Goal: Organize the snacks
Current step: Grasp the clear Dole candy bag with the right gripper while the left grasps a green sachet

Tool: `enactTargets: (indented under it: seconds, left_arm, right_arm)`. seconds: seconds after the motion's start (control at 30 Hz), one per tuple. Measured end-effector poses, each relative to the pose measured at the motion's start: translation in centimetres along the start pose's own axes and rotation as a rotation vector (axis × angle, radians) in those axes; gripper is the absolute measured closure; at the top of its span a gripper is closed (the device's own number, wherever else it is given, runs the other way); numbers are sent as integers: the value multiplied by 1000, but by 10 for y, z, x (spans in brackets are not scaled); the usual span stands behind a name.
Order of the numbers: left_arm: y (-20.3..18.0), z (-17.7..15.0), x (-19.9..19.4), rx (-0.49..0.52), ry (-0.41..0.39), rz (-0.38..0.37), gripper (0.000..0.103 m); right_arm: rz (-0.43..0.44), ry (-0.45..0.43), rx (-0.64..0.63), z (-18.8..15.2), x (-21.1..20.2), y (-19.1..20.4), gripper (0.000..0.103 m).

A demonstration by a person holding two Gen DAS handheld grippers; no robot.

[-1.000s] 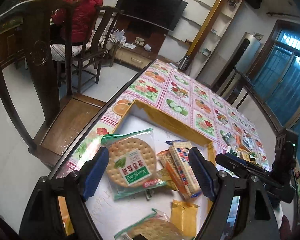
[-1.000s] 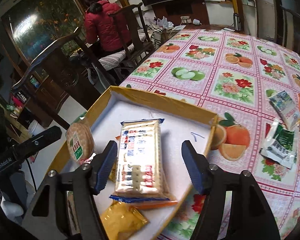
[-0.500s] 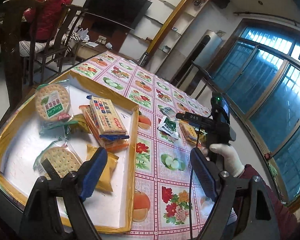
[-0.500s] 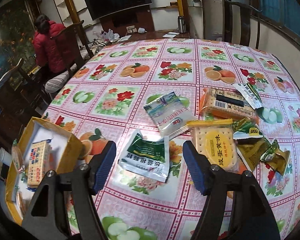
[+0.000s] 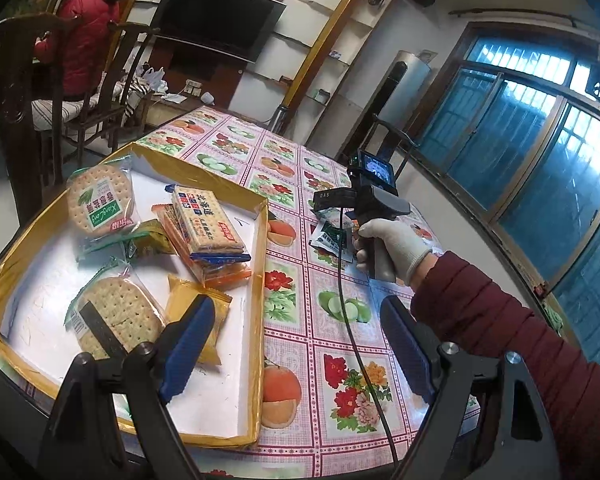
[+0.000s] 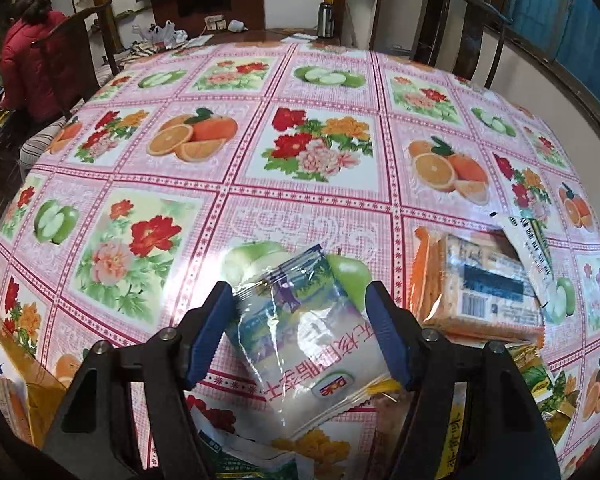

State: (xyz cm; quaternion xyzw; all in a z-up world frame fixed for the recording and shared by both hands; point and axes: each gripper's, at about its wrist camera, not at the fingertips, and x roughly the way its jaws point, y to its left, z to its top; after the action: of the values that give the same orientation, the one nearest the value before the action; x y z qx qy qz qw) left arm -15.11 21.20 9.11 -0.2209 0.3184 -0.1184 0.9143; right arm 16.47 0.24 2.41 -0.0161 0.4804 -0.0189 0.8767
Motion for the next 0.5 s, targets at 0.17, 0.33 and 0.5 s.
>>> enactTargets:
  seconds: [0.17,0.33,0.5]
  left_arm:
    - [10,-1,7,-46,12,-12,18]
    - [17,-5,7,-90,31,-10,18]
    - [5,-11,7,-65,64,-16,18]
  right_arm:
    - [12,12,-132,-31,-24,20,49]
    - [72,46,-274,-104,-68,32,49]
    - [196,76,-256,-178,-105,3,50]
